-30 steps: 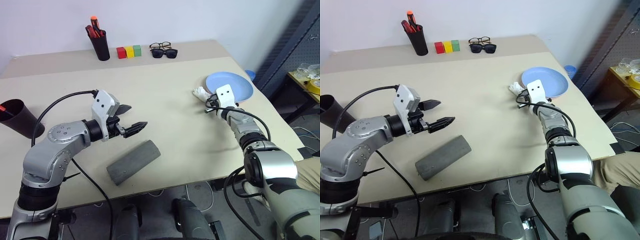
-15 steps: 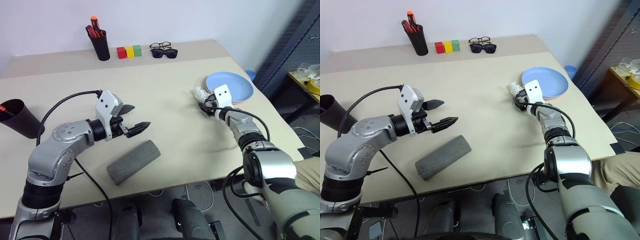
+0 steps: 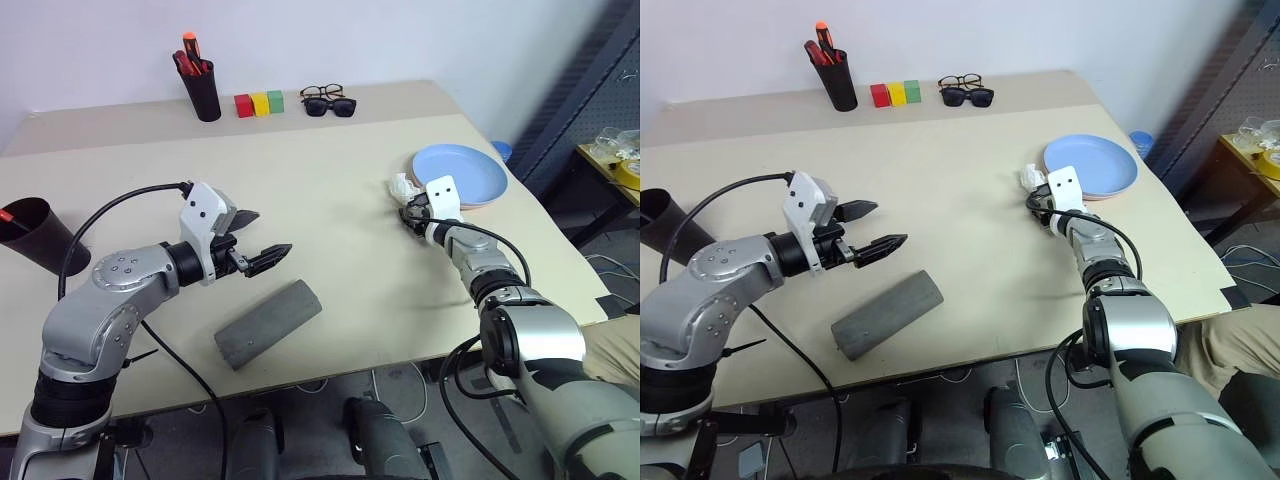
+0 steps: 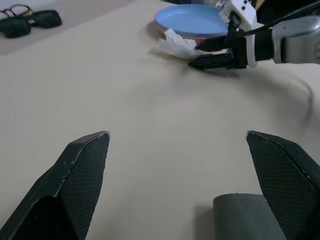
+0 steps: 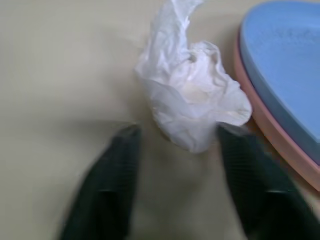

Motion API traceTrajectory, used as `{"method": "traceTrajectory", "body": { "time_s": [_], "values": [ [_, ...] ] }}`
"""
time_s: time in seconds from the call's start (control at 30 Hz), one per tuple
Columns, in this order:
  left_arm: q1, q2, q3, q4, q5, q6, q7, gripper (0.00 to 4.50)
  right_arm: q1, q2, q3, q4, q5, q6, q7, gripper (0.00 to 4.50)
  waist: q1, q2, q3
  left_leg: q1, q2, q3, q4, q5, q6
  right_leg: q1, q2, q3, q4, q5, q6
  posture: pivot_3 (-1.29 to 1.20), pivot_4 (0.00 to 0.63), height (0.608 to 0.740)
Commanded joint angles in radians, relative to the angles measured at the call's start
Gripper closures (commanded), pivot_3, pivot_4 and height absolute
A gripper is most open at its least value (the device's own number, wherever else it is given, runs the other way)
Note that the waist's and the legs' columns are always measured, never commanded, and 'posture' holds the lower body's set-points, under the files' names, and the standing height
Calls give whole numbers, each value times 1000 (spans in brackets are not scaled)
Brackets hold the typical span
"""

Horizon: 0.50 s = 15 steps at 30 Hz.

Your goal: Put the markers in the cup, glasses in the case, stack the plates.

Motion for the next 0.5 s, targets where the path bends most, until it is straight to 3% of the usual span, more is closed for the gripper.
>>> {"method": "traceTrajectory", "body": {
  "time_s": [0.03, 0.07, 0.5],
  "values": [
    [-3, 3, 23, -39, -15, 3, 13, 0, -4, -4, -14, -7, 2, 2, -24, 4148, -1, 0, 0, 0, 0, 0, 0, 0, 0, 0, 0, 0, 0, 0, 0, 0, 150, 740],
    [-4, 1, 22, -39, -16, 3, 15, 0, -3, -5, -13, -8, 1, 1, -26, 4436, -1, 0, 0, 0, 0, 0, 0, 0, 0, 0, 0, 0, 0, 0, 0, 0, 150, 740],
    [-19, -35, -32, 4, 4, -23, 2, 0, -61, -62, -52, -66, 49, -144, 7, 4436, -1, 0, 0, 0, 0, 0, 0, 0, 0, 0, 0, 0, 0, 0, 0, 0, 150, 740]
  ]
}}
